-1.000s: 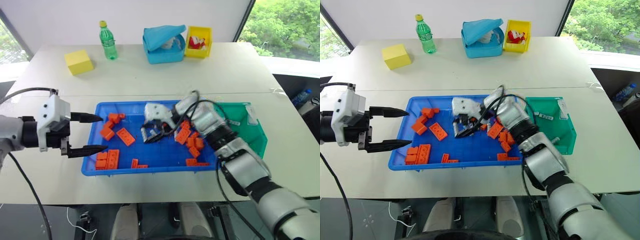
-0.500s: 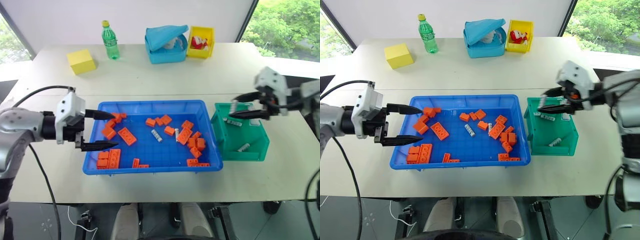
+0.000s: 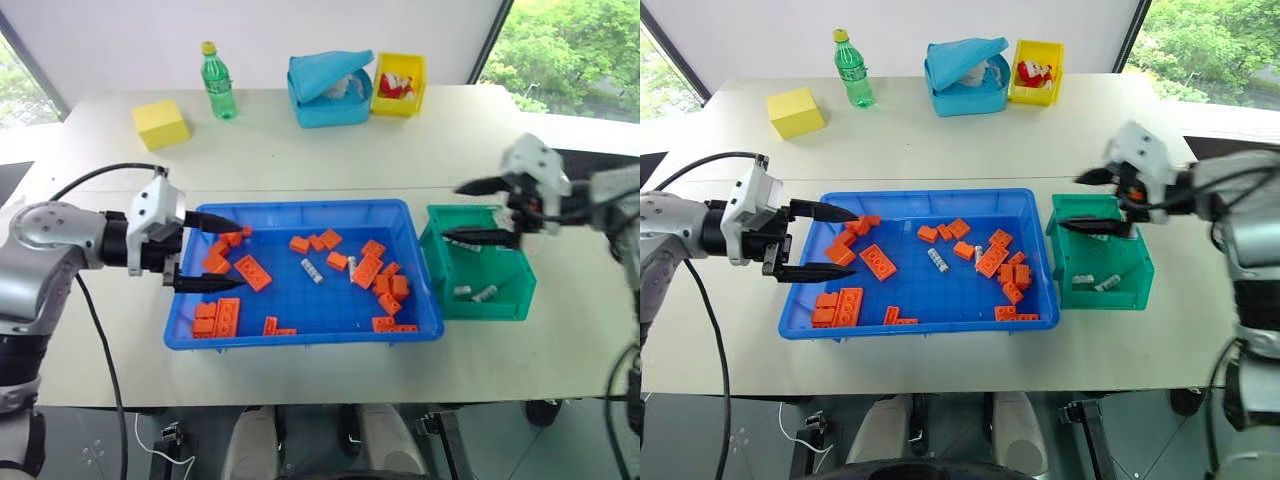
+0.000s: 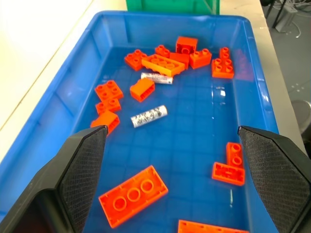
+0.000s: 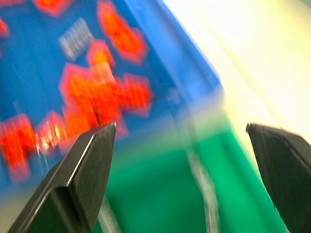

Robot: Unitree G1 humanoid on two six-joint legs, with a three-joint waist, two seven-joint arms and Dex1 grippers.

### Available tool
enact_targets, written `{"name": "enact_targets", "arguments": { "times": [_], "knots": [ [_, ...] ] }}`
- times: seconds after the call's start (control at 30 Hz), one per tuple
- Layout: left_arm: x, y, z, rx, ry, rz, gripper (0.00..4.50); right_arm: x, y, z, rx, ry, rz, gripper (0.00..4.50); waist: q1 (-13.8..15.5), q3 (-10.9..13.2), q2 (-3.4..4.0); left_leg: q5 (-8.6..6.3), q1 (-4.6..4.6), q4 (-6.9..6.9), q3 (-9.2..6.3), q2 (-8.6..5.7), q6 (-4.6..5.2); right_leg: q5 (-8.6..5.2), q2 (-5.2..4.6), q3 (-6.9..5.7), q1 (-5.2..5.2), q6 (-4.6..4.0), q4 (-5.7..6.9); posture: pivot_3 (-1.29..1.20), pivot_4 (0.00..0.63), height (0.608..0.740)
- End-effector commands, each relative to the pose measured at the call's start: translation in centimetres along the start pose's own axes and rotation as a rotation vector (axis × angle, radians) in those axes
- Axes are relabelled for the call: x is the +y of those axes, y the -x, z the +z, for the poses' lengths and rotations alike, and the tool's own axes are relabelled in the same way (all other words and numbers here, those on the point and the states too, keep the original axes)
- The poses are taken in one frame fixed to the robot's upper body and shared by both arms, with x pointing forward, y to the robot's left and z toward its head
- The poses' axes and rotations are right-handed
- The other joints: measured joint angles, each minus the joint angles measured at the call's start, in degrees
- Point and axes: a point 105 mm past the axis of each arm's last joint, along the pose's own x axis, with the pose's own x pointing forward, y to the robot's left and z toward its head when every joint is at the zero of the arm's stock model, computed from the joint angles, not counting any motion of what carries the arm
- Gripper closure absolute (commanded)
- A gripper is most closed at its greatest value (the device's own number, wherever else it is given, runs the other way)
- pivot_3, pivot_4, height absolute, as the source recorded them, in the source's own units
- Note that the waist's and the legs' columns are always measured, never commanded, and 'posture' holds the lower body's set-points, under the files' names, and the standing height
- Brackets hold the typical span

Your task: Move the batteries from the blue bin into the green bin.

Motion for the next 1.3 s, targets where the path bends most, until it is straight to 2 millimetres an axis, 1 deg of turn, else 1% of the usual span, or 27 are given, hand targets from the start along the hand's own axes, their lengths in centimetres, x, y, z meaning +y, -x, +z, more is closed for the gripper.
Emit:
{"name": "enact_targets", "arguments": {
  "times": [0.03,0.1,0.13,0.2,0.37,0.43,0.5,0.57,0.67,0.73,0.77,0.83,0.87,0.9,0.93,1.0,1.03,1.07,1.17,1.2,1.27,1.3],
  "knots": [
    [0.0,0.3,0.9,-0.005,-0.042,0.024,0.0,2.6,-3.7,1.9,-0.04,0.028,0.119,0.12,0.3,0.0,0.0,0.0,-0.01,-0.01,-0.03,0.0,0.0,0.0,0.01,-0.01,0.01,0.0,0.0,0.0,0.15,0.736],
    [-0.1,0.4,1.0,-0.003,-0.041,0.031,0.0,3.6,-5.3,1.9,-0.04,0.012,0.155,0.12,0.8,0.0,-0.01,0.0,-0.1,0.01,-0.03,-0.01,0.0,-0.01,-0.04,-0.04,-0.02,0.01,0.0,0.0,0.15,0.736],
    [-0.2,0.6,0.9,0.0,-0.036,0.037,0.0,4.4,-6.7,1.7,-0.029,0.009,0.176,0.12,0.9,0.0,-0.01,0.0,-0.16,0.05,-0.03,-0.03,0.0,-0.02,-0.09,-0.08,-0.04,0.03,0.0,0.0,0.15,0.736],
    [-0.5,0.8,0.8,0.005,-0.031,0.045,0.0,5.3,-8.6,1.3,-0.014,0.003,0.193,0.12,0.8,0.0,-0.02,0.0,-0.33,0.19,-0.03,-0.04,0.01,-0.01,-0.15,-0.1,-0.09,0.04,-0.03,0.0,0.15,0.736],
    [-1.1,1.1,0.6,0.004,-0.015,0.068,0.0,6.8,-12.9,1.2,0.014,-0.047,0.175,0.12,0.6,0.0,-0.03,0.0,-0.42,0.29,-0.06,-0.05,0.01,0.0,-0.15,-0.13,-0.12,0.06,-0.05,0.0,0.15,0.736],
    [-1.2,1.1,0.6,0.003,-0.01,0.074,0.0,7.2,-13.8,0.8,0.032,-0.056,0.175,0.12,0.5,0.0,-0.03,0.0,-0.42,0.29,-0.11,-0.05,0.01,0.01,-0.14,-0.17,-0.12,0.06,-0.02,0.0,0.15,0.736],
    [-1.3,1.1,0.6,0.003,-0.007,0.077,0.0,7.6,-14.3,0.0,0.067,-0.048,0.178,0.12,0.7,0.0,-0.03,0.0,-0.43,0.28,-0.12,-0.05,0.01,0.0,-0.15,-0.19,-0.12,0.06,-0.01,0.0,0.15,0.736],
    [-1.4,1.1,0.6,0.003,-0.005,0.078,0.0,7.8,-14.6,-0.6,0.092,-0.04,0.177,0.12,0.7,0.0,-0.05,0.0,-0.43,0.29,-0.13,-0.06,0.01,0.0,-0.16,-0.22,-0.1,0.06,-0.03,0.0,0.15,0.736],
    [-1.4,1.1,0.7,0.0,-0.004,0.083,0.0,8.3,-15.1,-2.5,0.162,-0.008,0.177,0.12,0.6,0.0,-0.06,0.0,-0.43,0.29,-0.13,-0.06,0.01,0.01,-0.16,-0.22,-0.1,0.06,-0.05,0.0,0.15,0.736],
    [-1.4,1.1,0.7,-0.002,-0.004,0.084,0.0,8.5,-15.2,-3.2,0.186,0.024,0.18,0.12,0.6,0.0,-0.07,0.0,-0.42,0.28,-0.15,-0.05,0.01,0.0,-0.14,-0.22,-0.09,0.06,-0.04,0.0,0.15,0.736],
    [-1.4,1.1,0.8,-0.003,-0.005,0.083,0.0,8.7,-15.2,-3.3,0.187,0.03,0.185,0.35,0.5,-0.1,-0.08,0.0,-0.41,0.27,-0.17,-0.05,0.01,0.0,-0.13,-0.23,-0.09,0.06,-0.04,0.0,0.15,0.736],
    [-1.3,1.0,0.9,-0.005,-0.008,0.081,0.0,9.0,-15.4,-3.3,0.176,0.024,0.196,0.95,0.6,-0.1,-0.1,0.0,-0.39,0.27,-0.17,-0.05,0.01,0.0,-0.13,-0.23,-0.06,0.06,-0.03,0.0,0.15,0.736],
    [-1.2,1.0,0.9,-0.006,-0.009,0.081,0.0,9.2,-15.5,-3.1,0.168,0.021,0.2,1.37,0.6,-0.1,-0.11,0.0,-0.39,0.27,-0.17,-0.05,0.01,0.0,-0.13,-0.24,-0.06,0.06,-0.03,0.0,0.15,0.736],
    [-1.1,0.9,0.9,-0.007,-0.011,0.08,0.0,9.2,-15.6,-3.0,0.163,0.021,0.201,1.89,0.5,-0.1,-0.11,0.0,-0.39,0.28,-0.16,-0.05,0.01,0.0,-0.14,-0.23,-0.05,0.06,-0.03,0.0,0.15,0.736],
    [-1.0,0.9,1.0,-0.008,-0.013,0.079,0.0,9.3,-15.7,-2.9,0.16,0.023,0.198,2.51,0.5,-0.1,-0.12,0.0,-0.37,0.28,-0.17,-0.05,0.01,0.0,-0.14,-0.24,-0.03,0.06,-0.03,0.0,0.15,0.736],
    [-0.9,0.8,1.0,-0.011,-0.018,0.075,0.0,9.2,-15.7,-2.8,0.16,0.04,0.191,3.44,0.5,-0.1,-0.12,0.0,-0.35,0.28,-0.17,-0.05,0.01,0.01,-0.13,-0.24,-0.02,0.06,-0.02,0.0,0.15,0.736],
    [-0.8,0.8,1.1,-0.013,-0.02,0.073,0.0,9.2,-15.7,-2.8,0.16,0.043,0.189,4.05,0.5,-0.1,-0.12,0.0,-0.33,0.28,-0.17,-0.05,0.01,0.01,-0.13,-0.24,0.0,0.06,-0.01,0.0,0.15,0.736],
    [-0.7,0.7,1.1,-0.014,-0.021,0.071,0.0,9.2,-15.7,-2.7,0.157,0.041,0.188,4.49,0.5,-0.1,-0.12,0.0,-0.32,0.28,-0.17,-0.05,0.01,0.01,-0.13,-0.24,0.0,0.06,-0.01,0.0,0.15,0.736],
    [-0.5,0.6,1.1,-0.017,-0.027,0.066,0.0,8.9,-15.2,-2.3,0.144,0.032,0.174,4.48,0.5,-0.1,-0.12,0.0,-0.32,0.28,-0.17,-0.05,0.01,0.01,-0.14,-0.24,0.01,0.06,-0.01,0.0,0.15,0.736],
    [-0.4,0.5,1.1,-0.019,-0.028,0.065,0.0,8.7,-14.7,-1.8,0.129,0.023,0.169,4.48,0.5,-0.1,-0.12,0.0,-0.32,0.28,-0.17,-0.05,0.01,0.01,-0.13,-0.24,0.01,0.06,-0.01,0.0,0.15,0.736],
    [-0.3,0.4,1.0,-0.024,-0.029,0.061,0.0,8.2,-13.5,-0.5,0.088,0.003,0.157,4.48,0.6,-0.1,-0.11,0.0,-0.33,0.28,-0.17,-0.05,0.01,0.01,-0.13,-0.24,-0.01,0.06,-0.01,0.0,0.15,0.736],
    [-0.3,0.3,1.0,-0.027,-0.031,0.056,0.0,7.4,-12.3,0.4,0.057,-0.016,0.135,4.48,0.6,-0.1,-0.11,0.0,-0.36,0.28,-0.17,-0.05,0.01,0.01,-0.14,-0.24,-0.03,0.06,-0.01,0.0,0.15,0.736]
  ]
}}
